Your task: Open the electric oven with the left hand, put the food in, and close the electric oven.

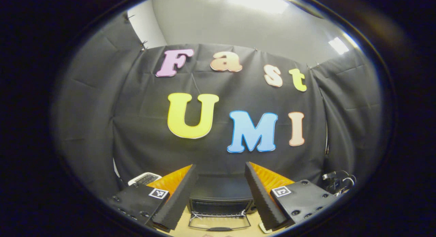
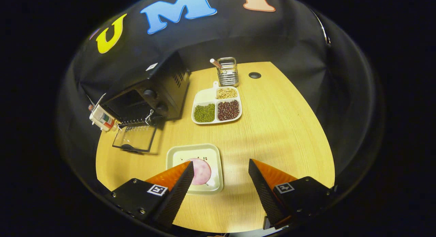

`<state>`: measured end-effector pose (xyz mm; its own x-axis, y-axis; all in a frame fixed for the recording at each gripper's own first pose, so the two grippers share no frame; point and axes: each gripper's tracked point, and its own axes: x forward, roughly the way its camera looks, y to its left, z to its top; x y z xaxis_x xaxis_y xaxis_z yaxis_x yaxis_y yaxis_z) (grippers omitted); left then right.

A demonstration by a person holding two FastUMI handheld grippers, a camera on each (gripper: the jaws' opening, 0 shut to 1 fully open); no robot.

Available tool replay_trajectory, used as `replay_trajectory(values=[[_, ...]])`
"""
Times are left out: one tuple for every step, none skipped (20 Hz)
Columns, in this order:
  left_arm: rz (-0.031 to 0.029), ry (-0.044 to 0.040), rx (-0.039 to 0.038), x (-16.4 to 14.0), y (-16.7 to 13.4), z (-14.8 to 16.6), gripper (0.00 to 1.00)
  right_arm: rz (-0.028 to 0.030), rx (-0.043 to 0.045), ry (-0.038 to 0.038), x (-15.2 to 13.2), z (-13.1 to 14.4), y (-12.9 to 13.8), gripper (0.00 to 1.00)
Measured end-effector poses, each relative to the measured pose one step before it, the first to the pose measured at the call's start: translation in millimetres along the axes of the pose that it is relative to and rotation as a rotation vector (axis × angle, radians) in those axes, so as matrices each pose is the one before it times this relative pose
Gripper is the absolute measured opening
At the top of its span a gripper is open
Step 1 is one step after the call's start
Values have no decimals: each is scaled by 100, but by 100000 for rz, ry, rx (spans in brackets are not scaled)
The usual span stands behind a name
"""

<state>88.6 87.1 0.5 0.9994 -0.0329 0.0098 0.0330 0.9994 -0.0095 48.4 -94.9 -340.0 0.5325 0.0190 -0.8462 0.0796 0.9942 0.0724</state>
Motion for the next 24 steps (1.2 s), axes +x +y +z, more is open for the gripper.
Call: replay_trajectory(values=[[1343,1616,1379,-188,566,-556,98,-2184,-1622,1431,799,-379,-395,99],[710,2926,23,-531,342,-1522,94,-2171,-1668,1440,596,-149,-286,99],[8,2758,-947,-190,-32,-1294,90,-697,-1401,1207,597,-247,74,99],[283,2095,-947,-357,231,-836,94,-1146,-1328,1458,808,-96,82,99],[719,1329,-671,-57,437,-365,98,-1566,-1419,1817,840,-299,97,99],[910,1347,-531,-51,394,-495,95,-1507,-1374,1987,752,-195,8,99],[883,894,-515,-54,379,-196,98,-1034,-1276,2171,710,-289,145,99],[840,366,-343,-141,342,45,98,-1494,-962,2598,666,-290,0,99],[398,206,64,-158,271,7,95,-403,-272,2206,321,-393,100,99],[529,426,427,-5,191,-208,95,1064,102,1381,393,-122,503,99],[595,306,666,-147,317,-19,95,-501,-786,1406,669,-248,170,99],[524,215,348,-120,188,-56,99,-770,-1348,1210,460,-139,-70,99],[546,309,27,-49,66,-168,99,-379,-1145,1376,392,-225,58,99],[214,556,-160,80,90,-55,95,-744,-701,1960,398,-300,-59,99],[263,543,-215,23,79,-216,95,835,213,1759,208,-260,184,98],[205,379,1,-86,25,-103,99,1264,1434,-52,124,241,320,98],[193,310,90,127,-11,-181,99,567,248,427,90,43,-16,96],[-22,403,-4,53,-68,-125,99,848,-278,596,52,162,91,92],[-260,526,-196,14,-154,-289,95,1845,261,848,-41,-7,341,91],[-156,574,-179,18,-155,-125,95,1900,-2,1723,61,-75,466,86],[-160,388,-40,79,-39,-230,95,3476,261,780,186,12,639,79],[-39,265,7,-76,-97,-117,99,3592,1335,1152,-68,147,713,62],[-108,182,-121,18,-87,-165,99,-340,1039,1393,721,-462,-96,53],[-291,142,-318,-70,-130,-12,99,405,-120,893,-2294,1052,-650,25]])
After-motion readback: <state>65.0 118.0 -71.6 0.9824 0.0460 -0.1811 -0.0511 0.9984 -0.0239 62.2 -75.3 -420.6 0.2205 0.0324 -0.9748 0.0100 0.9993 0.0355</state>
